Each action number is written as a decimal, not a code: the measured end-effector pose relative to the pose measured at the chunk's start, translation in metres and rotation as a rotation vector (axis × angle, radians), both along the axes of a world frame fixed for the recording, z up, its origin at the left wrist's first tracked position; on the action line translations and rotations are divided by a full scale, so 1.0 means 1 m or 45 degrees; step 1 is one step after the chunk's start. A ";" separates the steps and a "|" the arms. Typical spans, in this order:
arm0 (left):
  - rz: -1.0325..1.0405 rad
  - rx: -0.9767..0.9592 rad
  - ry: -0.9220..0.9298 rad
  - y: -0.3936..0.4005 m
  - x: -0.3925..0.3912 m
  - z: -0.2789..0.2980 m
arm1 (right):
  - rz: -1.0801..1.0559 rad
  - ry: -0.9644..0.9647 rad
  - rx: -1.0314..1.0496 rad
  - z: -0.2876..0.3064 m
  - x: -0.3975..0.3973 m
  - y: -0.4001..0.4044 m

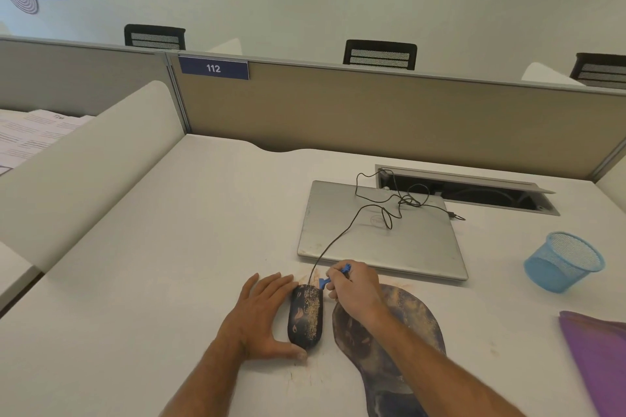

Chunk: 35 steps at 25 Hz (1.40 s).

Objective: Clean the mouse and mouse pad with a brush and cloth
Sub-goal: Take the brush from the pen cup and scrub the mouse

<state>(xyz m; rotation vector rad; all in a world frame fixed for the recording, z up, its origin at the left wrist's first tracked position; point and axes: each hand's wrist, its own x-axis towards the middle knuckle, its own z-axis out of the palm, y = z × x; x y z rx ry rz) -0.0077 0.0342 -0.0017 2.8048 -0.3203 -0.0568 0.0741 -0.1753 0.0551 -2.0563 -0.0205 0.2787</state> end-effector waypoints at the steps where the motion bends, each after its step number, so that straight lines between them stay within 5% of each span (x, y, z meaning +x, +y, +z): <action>1: 0.002 -0.005 -0.003 0.000 0.000 0.000 | -0.011 -0.028 0.030 0.001 0.000 0.000; 26: 0.003 0.000 0.013 -0.002 0.000 0.004 | 0.032 -0.209 -0.028 -0.003 -0.025 -0.013; 35: 0.006 -0.002 0.024 -0.001 -0.001 0.005 | 0.001 -0.237 0.175 -0.011 -0.036 -0.018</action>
